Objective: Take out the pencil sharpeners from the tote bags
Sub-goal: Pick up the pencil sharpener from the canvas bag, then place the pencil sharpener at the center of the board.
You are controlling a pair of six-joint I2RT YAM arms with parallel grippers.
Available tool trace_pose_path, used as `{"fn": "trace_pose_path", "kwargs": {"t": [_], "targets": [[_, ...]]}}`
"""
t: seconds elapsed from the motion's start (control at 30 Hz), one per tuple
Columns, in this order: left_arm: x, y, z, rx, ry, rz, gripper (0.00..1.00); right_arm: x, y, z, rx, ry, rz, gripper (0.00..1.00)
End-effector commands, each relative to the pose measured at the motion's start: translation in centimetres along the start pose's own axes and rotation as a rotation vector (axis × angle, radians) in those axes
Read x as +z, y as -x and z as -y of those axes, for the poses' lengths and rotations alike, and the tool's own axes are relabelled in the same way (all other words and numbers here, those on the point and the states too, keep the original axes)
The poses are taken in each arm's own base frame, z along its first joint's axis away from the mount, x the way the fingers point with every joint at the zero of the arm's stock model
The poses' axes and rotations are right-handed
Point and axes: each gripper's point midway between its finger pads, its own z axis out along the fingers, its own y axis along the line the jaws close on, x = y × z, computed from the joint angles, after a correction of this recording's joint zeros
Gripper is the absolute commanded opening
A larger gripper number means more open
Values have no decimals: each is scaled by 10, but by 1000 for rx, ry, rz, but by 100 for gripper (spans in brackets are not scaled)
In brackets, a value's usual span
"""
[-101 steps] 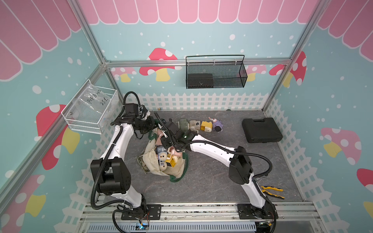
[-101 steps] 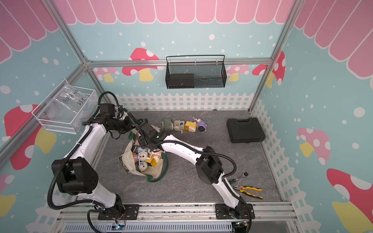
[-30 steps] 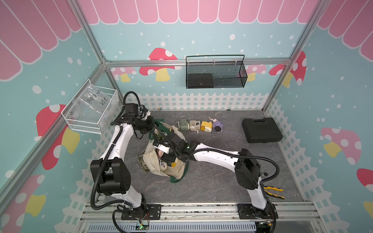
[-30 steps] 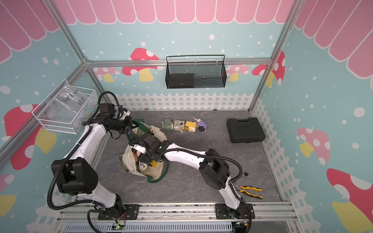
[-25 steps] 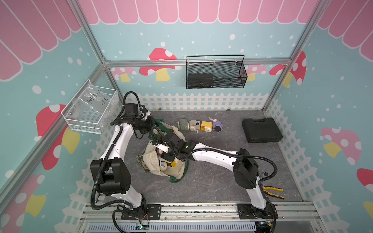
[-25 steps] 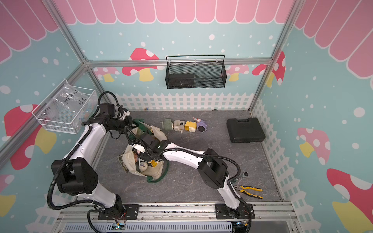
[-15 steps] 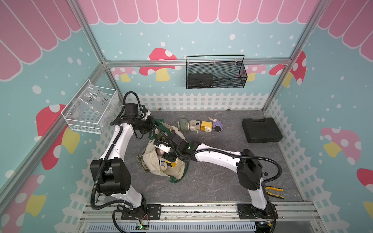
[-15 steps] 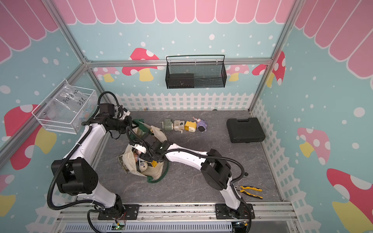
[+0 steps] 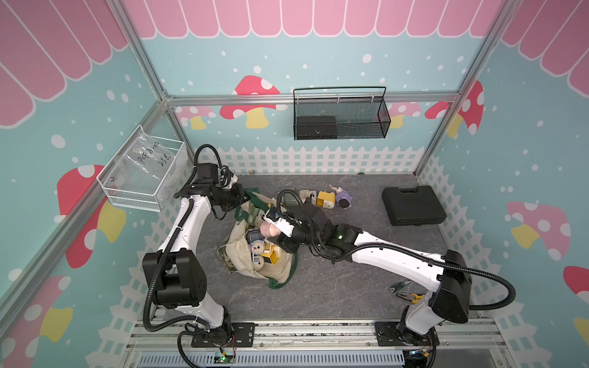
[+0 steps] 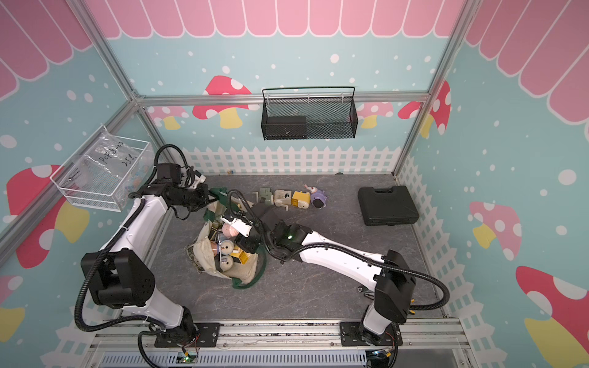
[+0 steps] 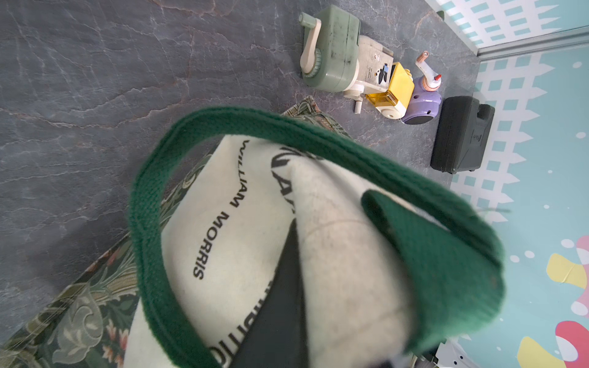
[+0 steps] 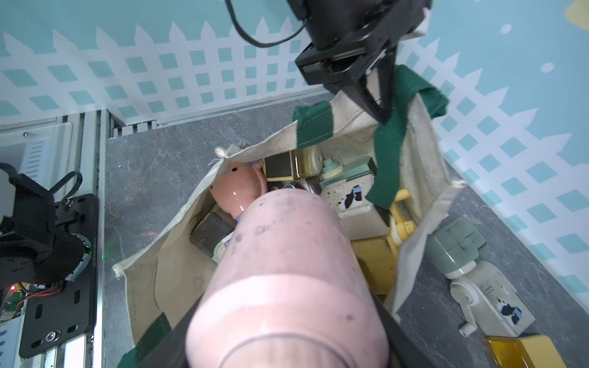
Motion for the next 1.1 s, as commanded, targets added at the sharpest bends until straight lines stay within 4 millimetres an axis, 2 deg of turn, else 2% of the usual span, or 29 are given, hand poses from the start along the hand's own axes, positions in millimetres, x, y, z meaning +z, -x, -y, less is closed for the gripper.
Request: {"fn": "trace_pose_path", "kwargs": {"t": [0.0, 0.13, 0.27, 0.37, 0.57, 0.77, 0.93, 1.07], "targets": [[-23, 24, 25, 67, -74, 111, 0, -21, 8, 35, 80, -56, 82, 40], [-23, 25, 25, 66, -76, 112, 0, -44, -20, 91, 196, -163, 72, 41], [-22, 24, 25, 62, -77, 109, 0, -65, -62, 151, 303, -360, 32, 41], [-23, 24, 25, 63, -77, 110, 0, -80, -96, 187, 415, -475, 29, 41], [-23, 24, 25, 64, -79, 109, 0, -104, -147, 251, 587, -642, -34, 41], [-23, 24, 25, 66, -75, 112, 0, -116, -197, 302, 771, -718, -83, 40], [-22, 24, 24, 62, -75, 109, 0, -120, -234, 333, 879, -746, -120, 41], [-22, 24, 24, 64, -74, 110, 0, -109, -260, 353, 944, -727, -169, 41]]}}
